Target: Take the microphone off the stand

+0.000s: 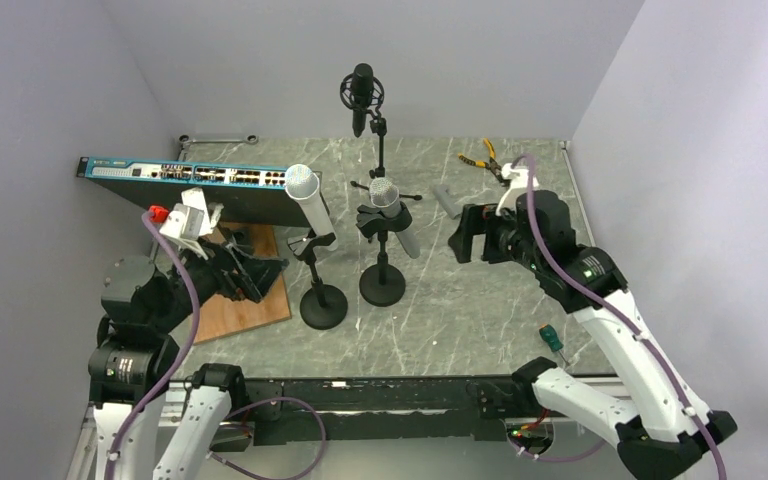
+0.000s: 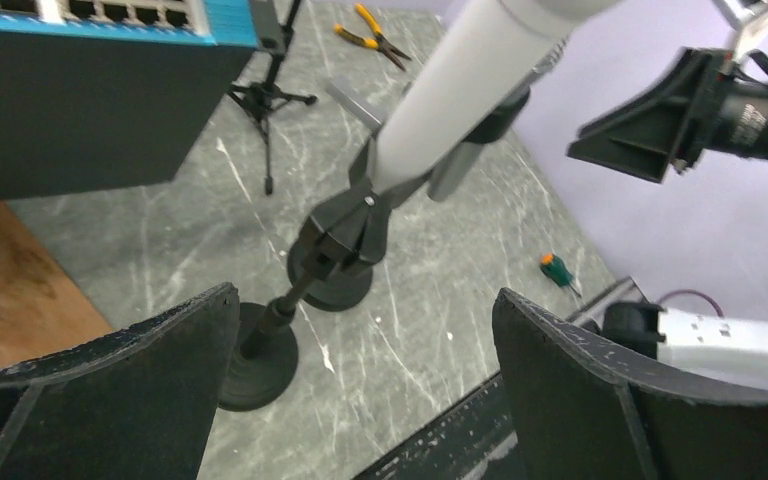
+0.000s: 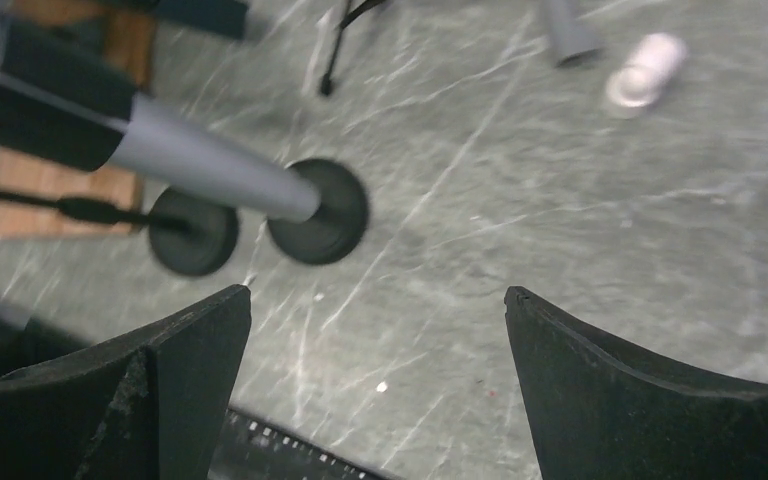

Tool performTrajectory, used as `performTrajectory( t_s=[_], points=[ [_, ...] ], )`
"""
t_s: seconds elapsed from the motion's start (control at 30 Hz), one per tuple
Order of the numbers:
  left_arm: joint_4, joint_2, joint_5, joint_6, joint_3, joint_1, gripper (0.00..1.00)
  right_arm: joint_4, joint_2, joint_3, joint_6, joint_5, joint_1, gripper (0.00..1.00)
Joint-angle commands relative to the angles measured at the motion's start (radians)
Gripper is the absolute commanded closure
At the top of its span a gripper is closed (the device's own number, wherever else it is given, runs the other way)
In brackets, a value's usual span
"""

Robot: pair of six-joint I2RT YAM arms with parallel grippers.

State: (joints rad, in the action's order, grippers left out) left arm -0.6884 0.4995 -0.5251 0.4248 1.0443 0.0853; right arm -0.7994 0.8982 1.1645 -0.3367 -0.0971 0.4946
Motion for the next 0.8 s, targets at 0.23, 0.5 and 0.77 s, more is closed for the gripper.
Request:
performTrajectory(
  t_s=[0.23,0.5,0.77],
  points=[
    [0.12,-0.04,-0.207,-0.012,-0.058,-0.004,0.01,0.135,0.087,0.086,-0.02,0.028,0.271,0.0],
    [0.217,-0.014,-0.271,0.034,-0.114,0.002,0.01,0.223,0.072,0.089,-0.158,-0.201,0.358,0.0],
    [0.242,0.022,-0.197,-0.098,-0.153,0.054,0.01,0.377,0.049,0.09,-0.041,0.219,0.358,0.0]
  ],
)
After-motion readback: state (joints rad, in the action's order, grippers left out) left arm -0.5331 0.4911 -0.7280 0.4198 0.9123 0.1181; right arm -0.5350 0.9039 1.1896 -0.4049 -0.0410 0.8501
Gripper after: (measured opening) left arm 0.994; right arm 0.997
